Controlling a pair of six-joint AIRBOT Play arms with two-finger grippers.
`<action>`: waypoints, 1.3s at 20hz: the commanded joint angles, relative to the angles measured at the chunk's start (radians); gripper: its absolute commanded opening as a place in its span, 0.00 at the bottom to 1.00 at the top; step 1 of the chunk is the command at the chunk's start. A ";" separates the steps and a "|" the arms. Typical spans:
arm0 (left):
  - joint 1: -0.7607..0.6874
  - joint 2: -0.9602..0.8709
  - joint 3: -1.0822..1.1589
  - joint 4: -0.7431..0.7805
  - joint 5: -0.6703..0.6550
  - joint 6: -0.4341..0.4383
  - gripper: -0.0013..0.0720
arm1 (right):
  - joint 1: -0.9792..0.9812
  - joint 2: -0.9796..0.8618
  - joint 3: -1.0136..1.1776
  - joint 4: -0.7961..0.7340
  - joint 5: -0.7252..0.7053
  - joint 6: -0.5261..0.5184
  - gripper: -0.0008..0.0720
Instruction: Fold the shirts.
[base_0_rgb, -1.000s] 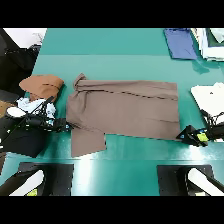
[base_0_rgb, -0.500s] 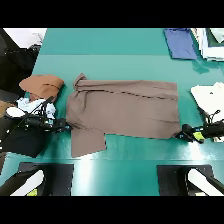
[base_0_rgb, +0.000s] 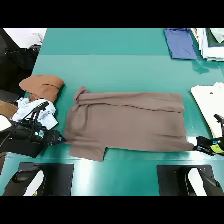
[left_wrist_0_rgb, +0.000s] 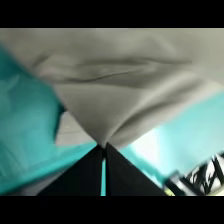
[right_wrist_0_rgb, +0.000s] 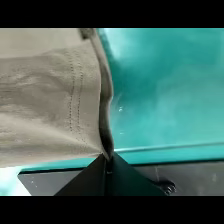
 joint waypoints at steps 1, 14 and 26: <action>-0.115 0.068 0.060 -0.037 -0.023 -0.082 0.05 | 0.027 0.090 0.053 0.005 0.041 0.026 0.03; -0.132 -0.510 0.532 -0.039 0.400 0.040 0.06 | 0.351 -0.443 0.605 0.010 -0.112 0.077 0.03; -0.132 -0.800 0.668 -0.043 0.681 0.027 0.37 | 0.357 -0.888 0.949 0.141 -0.236 0.147 0.05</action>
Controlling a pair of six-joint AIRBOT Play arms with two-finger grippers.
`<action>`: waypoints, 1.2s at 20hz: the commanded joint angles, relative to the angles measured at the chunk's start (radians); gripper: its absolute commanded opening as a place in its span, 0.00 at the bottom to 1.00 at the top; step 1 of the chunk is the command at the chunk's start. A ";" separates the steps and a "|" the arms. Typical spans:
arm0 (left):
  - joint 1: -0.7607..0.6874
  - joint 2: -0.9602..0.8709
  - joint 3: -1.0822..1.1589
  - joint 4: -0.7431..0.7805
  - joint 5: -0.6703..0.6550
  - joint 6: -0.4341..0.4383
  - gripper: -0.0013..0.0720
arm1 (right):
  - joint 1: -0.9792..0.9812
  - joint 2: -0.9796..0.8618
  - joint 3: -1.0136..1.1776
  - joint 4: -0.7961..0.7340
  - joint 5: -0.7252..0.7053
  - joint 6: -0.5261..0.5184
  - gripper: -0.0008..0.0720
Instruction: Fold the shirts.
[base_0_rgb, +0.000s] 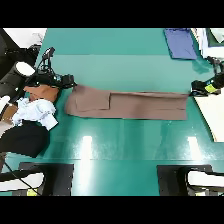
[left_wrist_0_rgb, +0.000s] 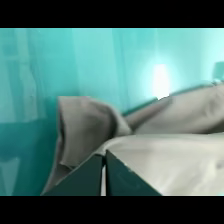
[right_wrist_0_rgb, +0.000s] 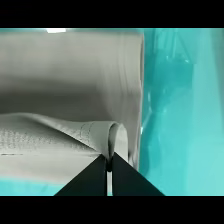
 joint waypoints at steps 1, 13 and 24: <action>0.000 -0.049 0.010 -0.002 0.089 -0.031 0.72 | -0.014 -0.110 0.066 0.149 -0.111 0.016 0.25; 0.018 -0.048 0.131 -0.005 -0.257 0.028 0.06 | -0.304 -0.163 -0.002 0.306 0.170 -0.170 0.80; -0.074 -0.048 0.132 -0.002 -0.143 0.016 0.05 | -0.276 -0.210 -0.204 0.445 0.036 -0.338 0.80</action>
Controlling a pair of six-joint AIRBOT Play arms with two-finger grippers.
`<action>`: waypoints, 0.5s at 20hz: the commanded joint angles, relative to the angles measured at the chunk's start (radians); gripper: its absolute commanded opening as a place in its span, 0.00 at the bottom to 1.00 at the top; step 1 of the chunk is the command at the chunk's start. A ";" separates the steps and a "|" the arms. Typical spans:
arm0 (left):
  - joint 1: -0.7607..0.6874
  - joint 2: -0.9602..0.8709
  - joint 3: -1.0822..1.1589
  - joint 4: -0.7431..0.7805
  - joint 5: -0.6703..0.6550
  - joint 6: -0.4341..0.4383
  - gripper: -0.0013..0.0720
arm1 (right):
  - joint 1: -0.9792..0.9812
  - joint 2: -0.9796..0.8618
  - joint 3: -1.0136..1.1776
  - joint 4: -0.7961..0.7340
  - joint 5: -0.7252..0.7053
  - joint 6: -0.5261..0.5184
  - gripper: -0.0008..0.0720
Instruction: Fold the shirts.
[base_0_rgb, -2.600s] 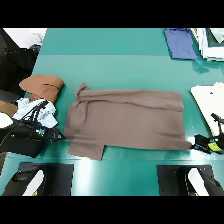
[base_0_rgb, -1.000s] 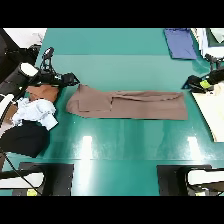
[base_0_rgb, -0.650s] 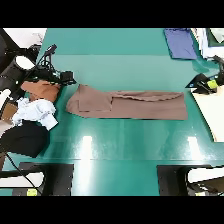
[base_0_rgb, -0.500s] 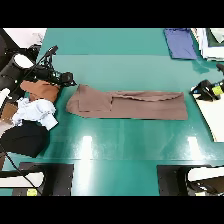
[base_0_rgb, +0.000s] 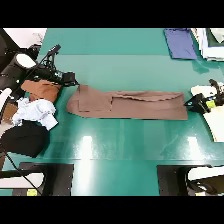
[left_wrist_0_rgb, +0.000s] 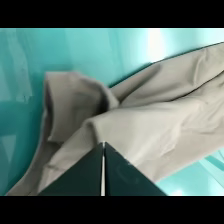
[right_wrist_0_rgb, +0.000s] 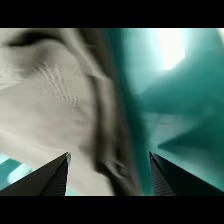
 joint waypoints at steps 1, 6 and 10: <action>-0.066 0.000 0.001 0.002 0.043 -0.002 0.05 | 0.043 -0.031 -0.018 0.035 -0.022 -0.028 0.80; -0.219 -0.005 0.001 0.005 0.083 -0.026 0.05 | 0.110 -0.031 0.006 0.037 -0.006 -0.050 0.04; -0.374 -0.060 0.028 0.006 0.198 -0.029 0.05 | 0.139 0.047 0.105 0.036 0.075 0.037 0.03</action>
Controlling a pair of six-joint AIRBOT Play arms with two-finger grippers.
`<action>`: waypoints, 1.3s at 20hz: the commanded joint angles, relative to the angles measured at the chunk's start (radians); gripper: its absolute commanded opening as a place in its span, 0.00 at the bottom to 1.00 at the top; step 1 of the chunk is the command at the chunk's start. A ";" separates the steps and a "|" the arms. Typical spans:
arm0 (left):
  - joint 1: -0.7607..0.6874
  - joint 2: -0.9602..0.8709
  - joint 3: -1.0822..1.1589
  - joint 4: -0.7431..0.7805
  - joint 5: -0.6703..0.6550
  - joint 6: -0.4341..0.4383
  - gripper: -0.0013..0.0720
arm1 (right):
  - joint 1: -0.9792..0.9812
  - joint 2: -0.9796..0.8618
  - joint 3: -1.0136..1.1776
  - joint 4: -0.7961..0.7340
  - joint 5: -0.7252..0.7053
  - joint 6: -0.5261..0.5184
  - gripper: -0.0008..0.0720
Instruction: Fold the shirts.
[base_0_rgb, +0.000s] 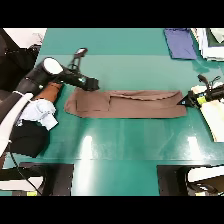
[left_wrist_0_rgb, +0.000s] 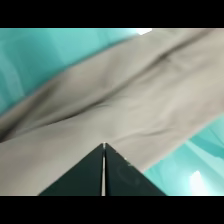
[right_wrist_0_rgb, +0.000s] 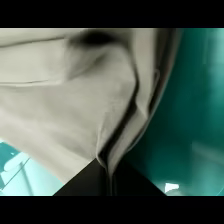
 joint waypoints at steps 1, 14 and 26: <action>-0.129 -0.075 0.047 0.002 0.082 -0.006 0.05 | 0.040 0.072 0.091 0.006 0.084 0.087 0.03; -0.262 -0.503 0.391 0.009 0.055 -0.082 0.05 | 0.431 0.161 0.610 0.196 0.181 0.271 0.03; -0.148 -0.365 0.411 0.067 -0.023 -0.080 0.05 | 0.618 0.087 0.719 0.187 0.134 0.250 0.03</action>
